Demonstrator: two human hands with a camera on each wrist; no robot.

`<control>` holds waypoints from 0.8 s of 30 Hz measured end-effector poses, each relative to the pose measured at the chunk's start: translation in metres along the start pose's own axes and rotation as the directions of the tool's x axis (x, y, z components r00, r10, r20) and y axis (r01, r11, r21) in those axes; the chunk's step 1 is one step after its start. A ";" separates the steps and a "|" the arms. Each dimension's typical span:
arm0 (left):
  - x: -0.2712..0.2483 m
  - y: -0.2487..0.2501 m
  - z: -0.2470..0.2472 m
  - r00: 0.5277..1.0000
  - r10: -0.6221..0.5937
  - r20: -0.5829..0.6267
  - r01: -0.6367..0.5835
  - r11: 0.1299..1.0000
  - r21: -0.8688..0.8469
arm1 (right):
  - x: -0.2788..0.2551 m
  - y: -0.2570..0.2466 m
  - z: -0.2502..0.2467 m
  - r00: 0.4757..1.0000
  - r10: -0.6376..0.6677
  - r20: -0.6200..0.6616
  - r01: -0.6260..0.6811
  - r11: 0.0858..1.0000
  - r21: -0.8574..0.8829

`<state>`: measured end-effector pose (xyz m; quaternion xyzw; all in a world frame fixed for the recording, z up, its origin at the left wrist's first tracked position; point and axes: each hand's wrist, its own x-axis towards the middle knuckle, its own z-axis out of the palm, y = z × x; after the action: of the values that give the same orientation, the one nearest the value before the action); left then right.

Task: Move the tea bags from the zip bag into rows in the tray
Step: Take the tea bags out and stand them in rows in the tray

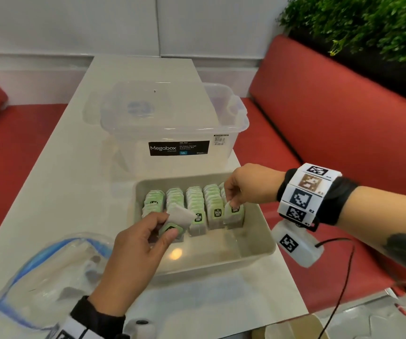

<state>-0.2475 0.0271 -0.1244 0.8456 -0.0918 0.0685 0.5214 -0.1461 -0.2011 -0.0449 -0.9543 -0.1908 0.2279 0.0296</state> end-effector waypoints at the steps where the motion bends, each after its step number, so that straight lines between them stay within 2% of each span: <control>1: -0.001 -0.002 0.002 1.000 -0.002 0.014 0.002 1.000 0.019 | 0.003 0.003 0.003 1.000 0.009 0.024 -0.008 1.000 -0.029; 7: -0.002 -0.008 0.007 0.998 -0.001 0.070 -0.012 0.983 0.181 | 0.021 0.011 0.015 0.987 0.026 0.158 0.004 0.982 -0.187; 11: -0.003 -0.007 0.008 0.996 -0.029 0.085 0.011 0.978 0.209 | 0.029 0.009 0.021 0.972 0.028 0.235 0.038 0.962 -0.271; 24: -0.003 -0.002 0.006 0.988 -0.100 0.114 0.072 0.971 0.229 | 0.047 0.003 0.026 0.964 0.080 0.254 0.039 0.902 -0.430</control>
<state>-0.2504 0.0231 -0.1292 0.9048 -0.0793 0.0026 0.4184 -0.1184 -0.1869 -0.0886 -0.8998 -0.2287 0.3060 -0.2106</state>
